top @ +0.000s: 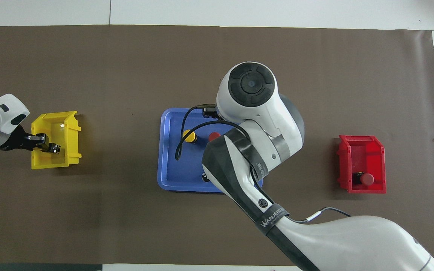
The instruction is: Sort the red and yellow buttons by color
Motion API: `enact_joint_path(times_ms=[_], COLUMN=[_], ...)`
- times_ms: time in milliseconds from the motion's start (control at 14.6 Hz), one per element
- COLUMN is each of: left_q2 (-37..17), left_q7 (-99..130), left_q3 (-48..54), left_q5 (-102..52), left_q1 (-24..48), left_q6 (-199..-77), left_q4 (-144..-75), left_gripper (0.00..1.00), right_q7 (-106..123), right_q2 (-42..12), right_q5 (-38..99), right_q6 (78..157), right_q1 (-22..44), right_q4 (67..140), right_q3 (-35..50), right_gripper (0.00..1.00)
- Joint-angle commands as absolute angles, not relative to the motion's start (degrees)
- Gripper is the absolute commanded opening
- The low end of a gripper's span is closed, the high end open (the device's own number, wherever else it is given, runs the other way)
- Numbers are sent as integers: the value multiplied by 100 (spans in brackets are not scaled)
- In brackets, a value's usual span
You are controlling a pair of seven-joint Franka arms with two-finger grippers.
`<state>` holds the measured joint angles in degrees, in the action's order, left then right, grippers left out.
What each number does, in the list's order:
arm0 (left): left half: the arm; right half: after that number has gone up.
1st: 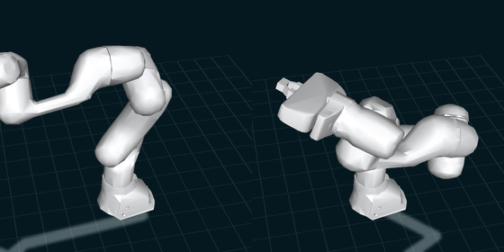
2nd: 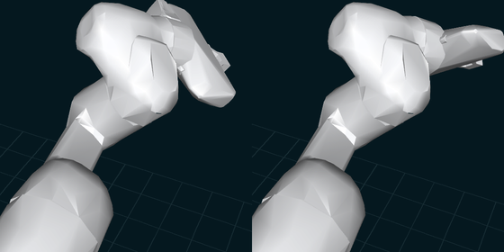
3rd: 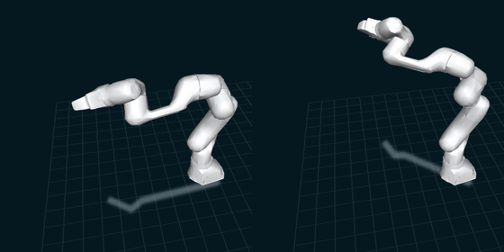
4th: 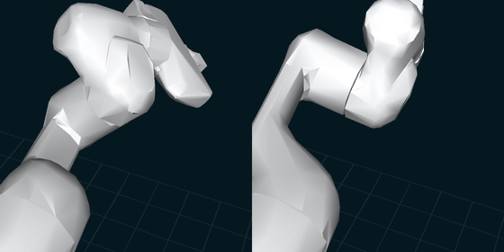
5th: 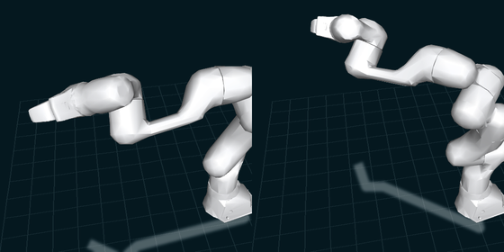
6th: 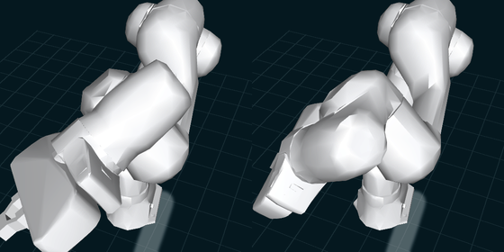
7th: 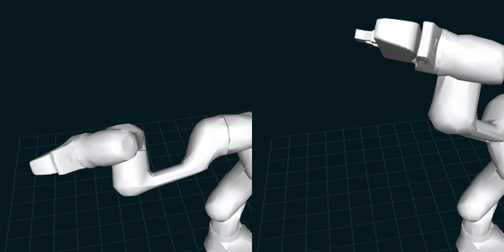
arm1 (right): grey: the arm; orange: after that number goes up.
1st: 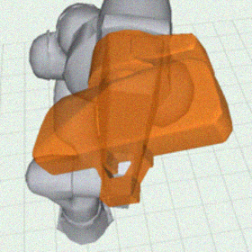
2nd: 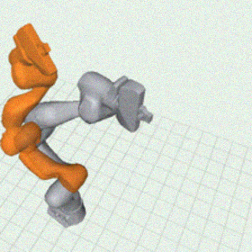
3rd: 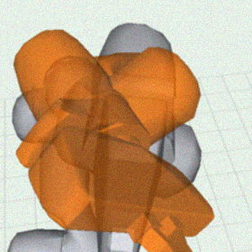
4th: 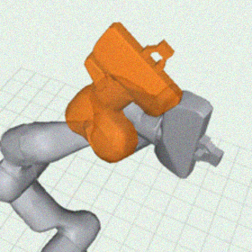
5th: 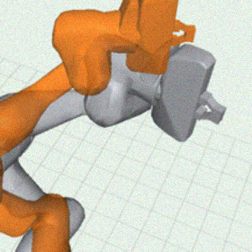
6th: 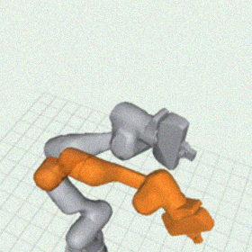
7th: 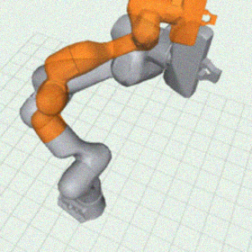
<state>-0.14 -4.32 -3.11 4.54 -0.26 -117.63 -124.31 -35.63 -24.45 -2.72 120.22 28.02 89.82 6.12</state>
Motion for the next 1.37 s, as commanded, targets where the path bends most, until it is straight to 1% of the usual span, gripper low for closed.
enact_joint_path(times_ms=[0, 137, 206, 275, 344, 412, 481, 618, 756, 893, 962, 1099, 1168, 1305], left_q2=[246, 255, 255, 255, 255, 246, 255, 246, 263, 412, 526, 772, 808, 721], left_q7=[-255, -220, -211, -228, -237, -246, -246, -272, -272, -272, -281, -272, -246, -281], left_q3=[-281, -281, -281, -281, -281, -281, -281, -272, -272, -272, -264, -246, -211, -158], left_q5=[615, 615, 615, 615, 615, 615, 615, 615, 615, 615, 615, 598, 572, 545], left_q1=[35, 35, 35, 35, 35, 35, 35, 44, 44, 35, 35, 44, 53, 193], left_q6=[-12102, -12400, -12488, -12515, -12516, -12490, -12446, -12280, -12199, -11781, -11499, -11199, -10945, -10147], left_q4=[-12901, -13139, -13157, -13157, -13149, -13131, -13131, -13052, -12947, -12597, -12395, -12165, -11981, -11262], left_gripper=[2, 2, 4, 14, 41, 57, 64, 73, 74, 75, 80, 100, 100, 100], right_q7=[-3726, -3779, -3797, -3788, -3788, -3788, -3788, -3788, -3788, -3788, -3788, -3788, -3788, -3788], right_q2=[-2531, -2479, -2435, -2382, -2356, -2338, -2338, -2312, -2285, -2241, -2233, -2224, -2224, -2224], right_q5=[-396, -378, -361, -352, -343, -325, -299, -299, -290, -290, -290, -290, -290, -229], right_q6=[12058, 12347, 12470, 12498, 12507, 12533, 12577, 12568, 12603, 12630, 12639, 12647, 12647, 12656], right_q1=[2821, 2856, 2865, 2926, 2944, 2944, 2944, 2953, 2962, 2979, 2979, 2979, 2979, 2979], right_q4=[8929, 9270, 9446, 9570, 9632, 9711, 9738, 9773, 9887, 9967, 10036, 10063, 10072, 10081], right_q3=[598, 606, 606, 606, 606, 606, 606, 606, 615, 668, 668, 685, 686, 686], right_gripper=[77, 76, 76, 75, 74, 74, 74, 73, 70, 67, 66, 66, 66, 66])
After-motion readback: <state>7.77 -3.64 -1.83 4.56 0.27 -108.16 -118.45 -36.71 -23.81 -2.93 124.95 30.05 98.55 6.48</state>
